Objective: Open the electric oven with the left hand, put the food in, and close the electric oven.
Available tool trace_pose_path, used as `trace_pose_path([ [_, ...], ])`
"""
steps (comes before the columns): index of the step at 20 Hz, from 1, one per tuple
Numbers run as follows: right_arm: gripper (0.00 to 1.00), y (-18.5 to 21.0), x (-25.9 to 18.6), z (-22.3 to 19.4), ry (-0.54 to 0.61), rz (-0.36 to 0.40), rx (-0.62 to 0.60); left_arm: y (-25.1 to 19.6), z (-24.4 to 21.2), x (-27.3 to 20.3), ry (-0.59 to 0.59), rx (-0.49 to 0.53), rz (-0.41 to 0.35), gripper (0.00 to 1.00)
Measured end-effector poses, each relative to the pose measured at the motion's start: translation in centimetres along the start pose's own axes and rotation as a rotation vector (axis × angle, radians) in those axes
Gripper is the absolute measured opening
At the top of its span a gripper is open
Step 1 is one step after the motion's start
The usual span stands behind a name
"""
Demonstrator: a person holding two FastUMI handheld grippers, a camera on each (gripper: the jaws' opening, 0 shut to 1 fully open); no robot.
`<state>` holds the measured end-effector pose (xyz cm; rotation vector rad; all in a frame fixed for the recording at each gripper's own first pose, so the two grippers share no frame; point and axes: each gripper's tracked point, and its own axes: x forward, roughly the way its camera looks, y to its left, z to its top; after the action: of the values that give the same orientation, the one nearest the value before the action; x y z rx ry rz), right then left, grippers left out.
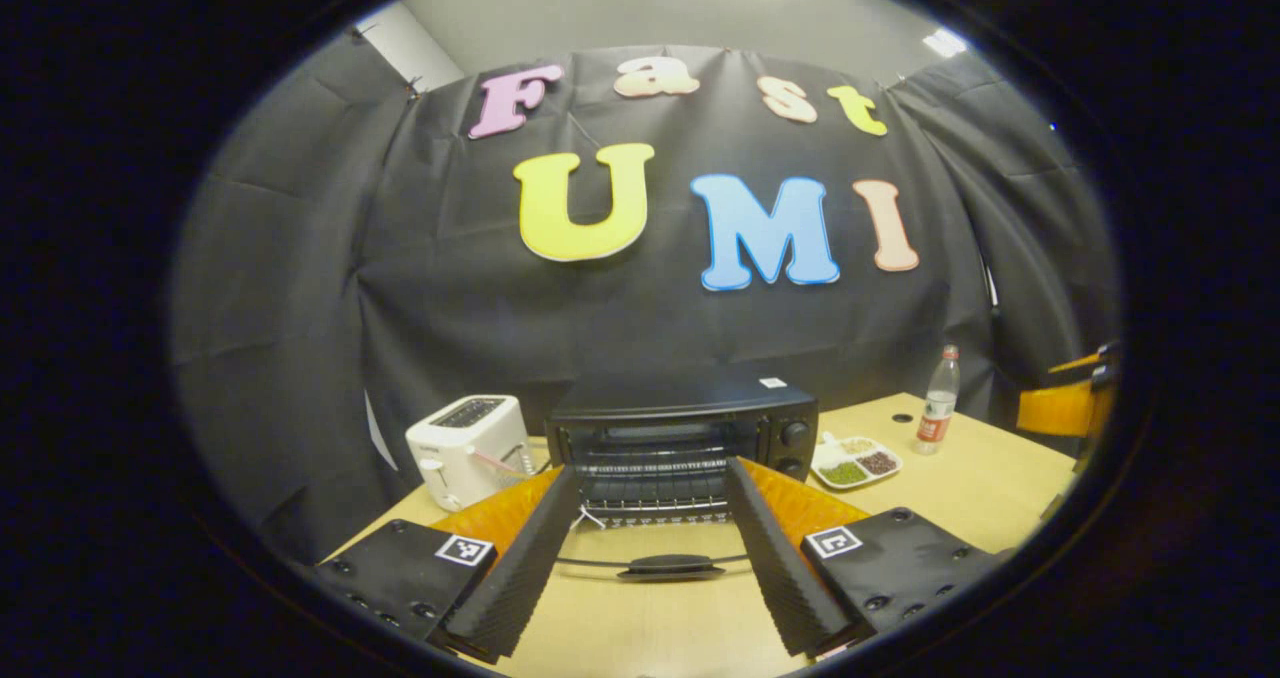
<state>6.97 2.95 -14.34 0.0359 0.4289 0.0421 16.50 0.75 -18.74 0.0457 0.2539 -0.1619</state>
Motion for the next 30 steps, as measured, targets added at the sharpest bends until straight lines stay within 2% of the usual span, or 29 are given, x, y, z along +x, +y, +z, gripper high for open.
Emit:
trace_pose_path([
  [4, 0.98, 0.5, 0.6, -3.0, 0.125, 0.088, 0.059, 1.4, 3.1, -3.3, -0.039, -0.014, 0.054, 0.98],
  [7, 0.98, 1.5, 1.1, -5.3, 0.247, 0.169, 0.108, 2.1, 5.2, -5.6, -0.082, -0.022, 0.1, 1.0],
  [9, 0.95, 1.7, 1.1, -6.9, 0.325, 0.2, 0.137, 2.5, 5.9, -6.9, -0.099, -0.017, 0.125, 1.0],
  [10, 0.98, 1.8, 1.1, -7.6, 0.364, 0.22, 0.152, 2.7, 6.0, -7.3, -0.106, -0.014, 0.138, 1.0],
  [14, 0.98, 2.6, 1.0, -10.9, 0.55, 0.309, 0.225, 3.3, 5.8, -8.8, -0.1, -0.017, 0.181, 1.0],
  [21, 0.97, 2.9, 1.1, -14.9, 0.816, 0.381, 0.363, 4.6, 4.7, -9.9, -0.076, -0.032, 0.235, 1.0],
  [22, 0.97, 2.9, 1.1, -15.4, 0.844, 0.384, 0.378, 4.8, 4.7, -9.9, -0.076, -0.036, 0.242, 0.92],
  [26, 0.98, 2.3, 1.4, -17.8, 0.948, 0.378, 0.377, 5.5, 4.4, -10.3, -0.074, -0.037, 0.264, 1.0],
  [30, 0.97, 2.4, 1.1, -19.7, 1.031, 0.385, 0.359, 6.3, 3.7, -10.8, -0.065, -0.052, 0.288, 1.0],
])
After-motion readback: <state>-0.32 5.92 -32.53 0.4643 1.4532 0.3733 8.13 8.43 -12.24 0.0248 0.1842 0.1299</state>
